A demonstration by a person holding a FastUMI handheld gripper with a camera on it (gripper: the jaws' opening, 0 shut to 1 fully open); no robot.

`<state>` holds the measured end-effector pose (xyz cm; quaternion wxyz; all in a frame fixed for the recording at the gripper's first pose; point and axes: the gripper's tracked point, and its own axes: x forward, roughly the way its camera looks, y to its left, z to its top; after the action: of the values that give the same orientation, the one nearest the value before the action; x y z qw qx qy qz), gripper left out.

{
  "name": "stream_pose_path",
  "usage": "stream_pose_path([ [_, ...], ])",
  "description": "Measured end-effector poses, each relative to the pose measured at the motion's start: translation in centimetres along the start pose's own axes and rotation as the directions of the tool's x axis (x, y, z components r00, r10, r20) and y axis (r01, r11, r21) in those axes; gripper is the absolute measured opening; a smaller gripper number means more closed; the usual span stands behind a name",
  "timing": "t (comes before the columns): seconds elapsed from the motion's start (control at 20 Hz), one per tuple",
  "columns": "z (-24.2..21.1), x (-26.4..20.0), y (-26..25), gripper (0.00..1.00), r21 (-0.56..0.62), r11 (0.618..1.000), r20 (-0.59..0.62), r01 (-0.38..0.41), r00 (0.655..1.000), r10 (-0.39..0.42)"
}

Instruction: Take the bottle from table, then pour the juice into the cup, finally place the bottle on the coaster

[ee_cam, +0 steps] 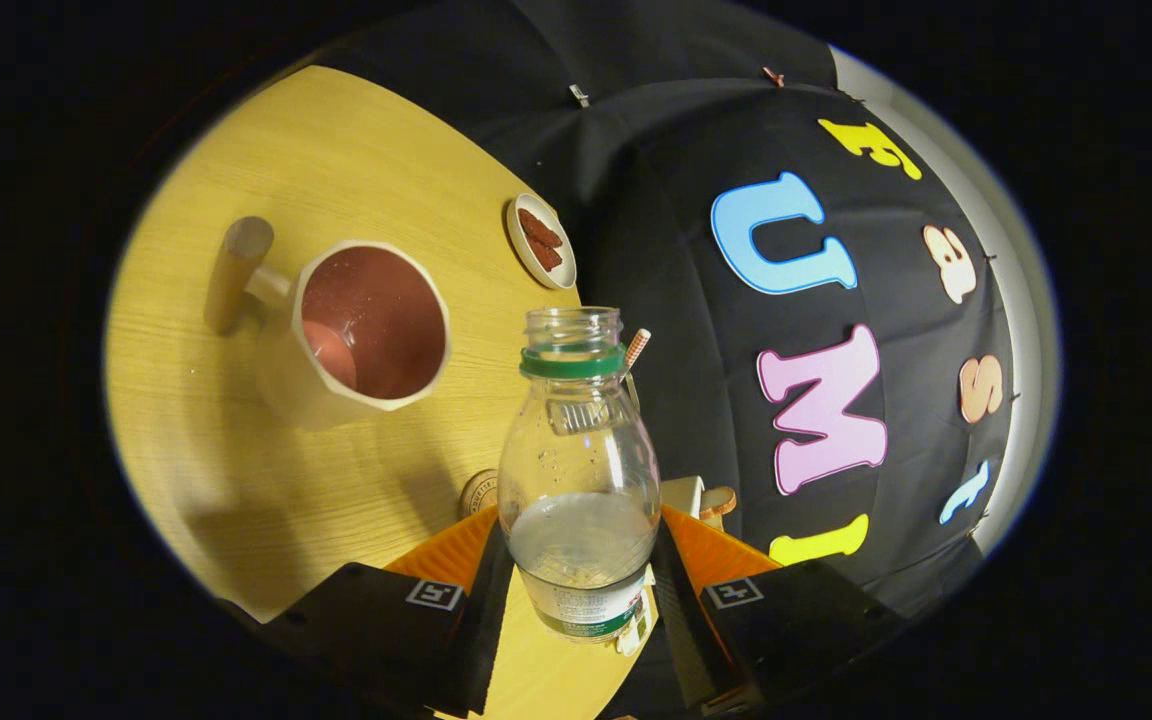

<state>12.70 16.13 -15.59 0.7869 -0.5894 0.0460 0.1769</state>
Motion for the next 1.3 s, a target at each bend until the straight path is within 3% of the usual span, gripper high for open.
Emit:
stream_pose_path([
  [0.55,0.4,1.5,0.9,0.72,-0.238,0.971,0.041,0.018,0.999,-0.009],
  [0.95,0.7,2.0,1.6,0.72,-0.376,0.926,0.077,0.035,0.997,-0.007],
  [1.3,0.9,2.2,1.6,0.72,-0.427,0.903,0.087,0.042,0.996,-0.005],
])
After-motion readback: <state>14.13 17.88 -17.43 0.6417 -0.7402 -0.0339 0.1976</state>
